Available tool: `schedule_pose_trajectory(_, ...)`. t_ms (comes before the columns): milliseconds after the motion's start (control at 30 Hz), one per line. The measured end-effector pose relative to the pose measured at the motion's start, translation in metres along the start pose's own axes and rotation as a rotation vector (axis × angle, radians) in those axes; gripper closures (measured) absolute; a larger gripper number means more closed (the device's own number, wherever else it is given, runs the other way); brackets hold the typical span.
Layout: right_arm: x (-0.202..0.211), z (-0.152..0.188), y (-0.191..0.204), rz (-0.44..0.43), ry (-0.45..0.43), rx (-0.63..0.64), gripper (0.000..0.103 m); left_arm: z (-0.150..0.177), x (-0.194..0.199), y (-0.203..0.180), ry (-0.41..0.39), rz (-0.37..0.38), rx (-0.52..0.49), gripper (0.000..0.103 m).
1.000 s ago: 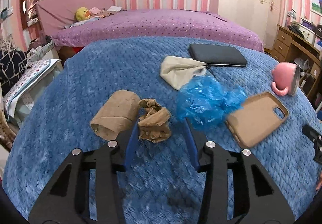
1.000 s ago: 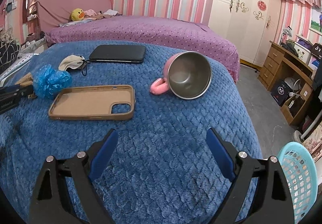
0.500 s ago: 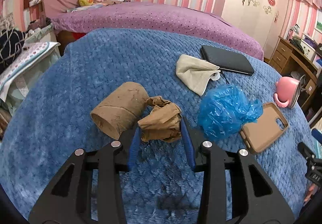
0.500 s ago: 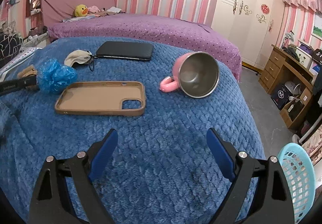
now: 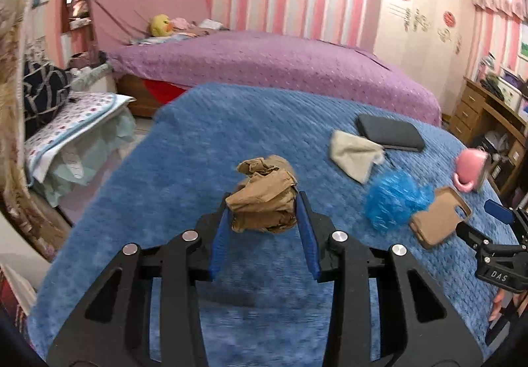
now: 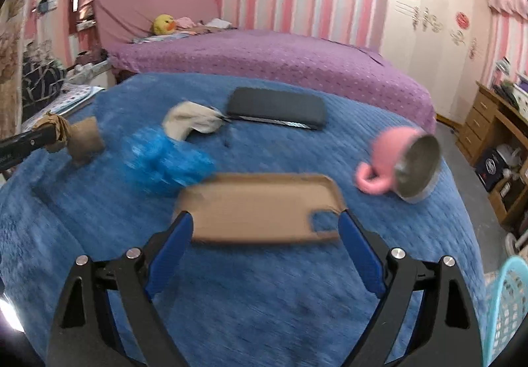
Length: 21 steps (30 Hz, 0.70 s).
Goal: Collect trash
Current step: 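Grasp the crumpled brown paper with left tool while right tool grasps the blue bag, then carry paper and blue bag over the blue basket and open both tools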
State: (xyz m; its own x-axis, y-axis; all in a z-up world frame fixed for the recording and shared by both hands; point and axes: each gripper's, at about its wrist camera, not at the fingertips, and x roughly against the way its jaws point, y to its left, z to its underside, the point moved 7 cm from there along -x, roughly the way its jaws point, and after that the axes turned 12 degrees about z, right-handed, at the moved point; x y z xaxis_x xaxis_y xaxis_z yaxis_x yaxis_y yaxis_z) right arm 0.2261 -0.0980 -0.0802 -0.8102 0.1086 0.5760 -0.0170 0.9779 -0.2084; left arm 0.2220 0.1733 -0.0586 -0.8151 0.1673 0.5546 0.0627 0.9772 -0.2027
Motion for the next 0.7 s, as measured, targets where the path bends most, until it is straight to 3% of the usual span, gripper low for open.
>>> schedule_pose_trajectory(167, -0.005, -0.025, 0.046, -0.051, -0.026, 0.05, 0.015, 0.0, 0.001, 0.024, 0.003, -0.079, 0.002, 0.066)
schedule_pose_trajectory(367, -0.027, -0.034, 0.086, -0.097, 0.002, 0.084, 0.018, 0.003, -0.002, 0.043, 0.018, -0.087, 0.045, 0.066)
schedule_pose_trajectory(500, -0.044, -0.026, 0.1, -0.134, 0.056, 0.119, 0.047, 0.003, 0.0, 0.041, 0.017, -0.083, 0.048, 0.066)
schedule_pose_trajectory(700, -0.03, -0.028, 0.097, -0.171, 0.003, 0.117, 0.069, 0.003, -0.002, 0.033, 0.023, -0.077, 0.039, 0.066)
